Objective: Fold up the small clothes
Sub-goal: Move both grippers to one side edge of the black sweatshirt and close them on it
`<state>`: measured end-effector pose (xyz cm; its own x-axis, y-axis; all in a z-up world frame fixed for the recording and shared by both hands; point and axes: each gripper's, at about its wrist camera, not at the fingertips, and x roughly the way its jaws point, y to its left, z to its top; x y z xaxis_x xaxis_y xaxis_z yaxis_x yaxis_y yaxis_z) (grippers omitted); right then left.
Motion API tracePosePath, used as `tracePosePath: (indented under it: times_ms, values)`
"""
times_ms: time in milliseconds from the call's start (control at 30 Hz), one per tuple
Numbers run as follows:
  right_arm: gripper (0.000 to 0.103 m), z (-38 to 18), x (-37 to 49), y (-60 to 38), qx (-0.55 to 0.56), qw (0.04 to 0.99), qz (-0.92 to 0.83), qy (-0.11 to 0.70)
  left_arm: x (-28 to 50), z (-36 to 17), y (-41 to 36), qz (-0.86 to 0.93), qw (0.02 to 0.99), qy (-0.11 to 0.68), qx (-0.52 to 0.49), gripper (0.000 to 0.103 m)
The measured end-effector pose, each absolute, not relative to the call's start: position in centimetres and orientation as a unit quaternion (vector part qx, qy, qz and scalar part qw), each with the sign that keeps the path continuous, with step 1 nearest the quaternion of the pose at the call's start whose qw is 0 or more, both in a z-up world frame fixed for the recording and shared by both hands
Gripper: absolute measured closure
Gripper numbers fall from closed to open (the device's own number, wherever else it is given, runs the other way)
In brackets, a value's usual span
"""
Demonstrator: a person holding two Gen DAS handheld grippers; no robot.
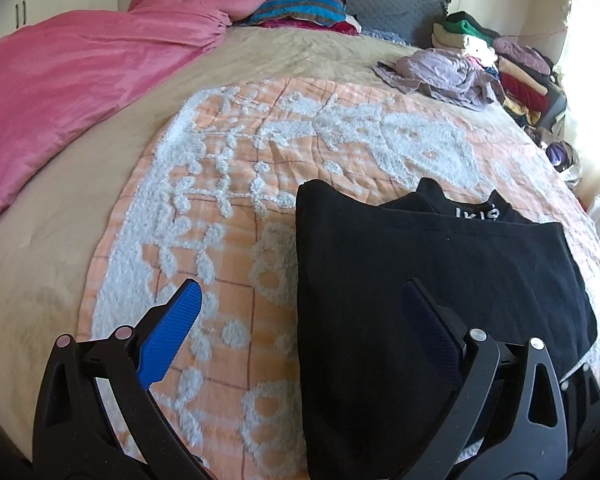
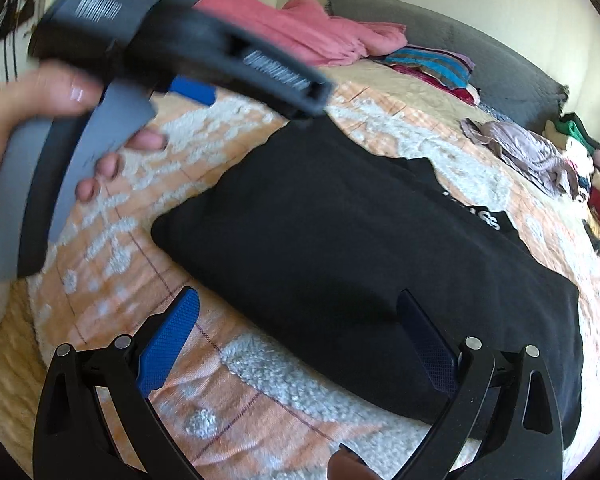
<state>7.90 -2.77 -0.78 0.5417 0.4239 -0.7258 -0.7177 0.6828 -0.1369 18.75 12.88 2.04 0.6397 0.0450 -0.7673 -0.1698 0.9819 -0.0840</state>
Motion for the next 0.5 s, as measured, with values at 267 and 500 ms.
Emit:
tracePosePath:
  times_ms: [267,500]
  values:
    - [0.005,-2.8,8.8,-0.6,-0.279,0.856,0.304,0.311,20.6,1.3,13.2,0.066,0.896,0.434,-0.068,0.01]
    - [0.005,-3.5,10.8,1.5,-0.302,0.864,0.278,0.29,21.9,-0.1,14.5,0.073,0.887,0.449,-0.08,0.01]
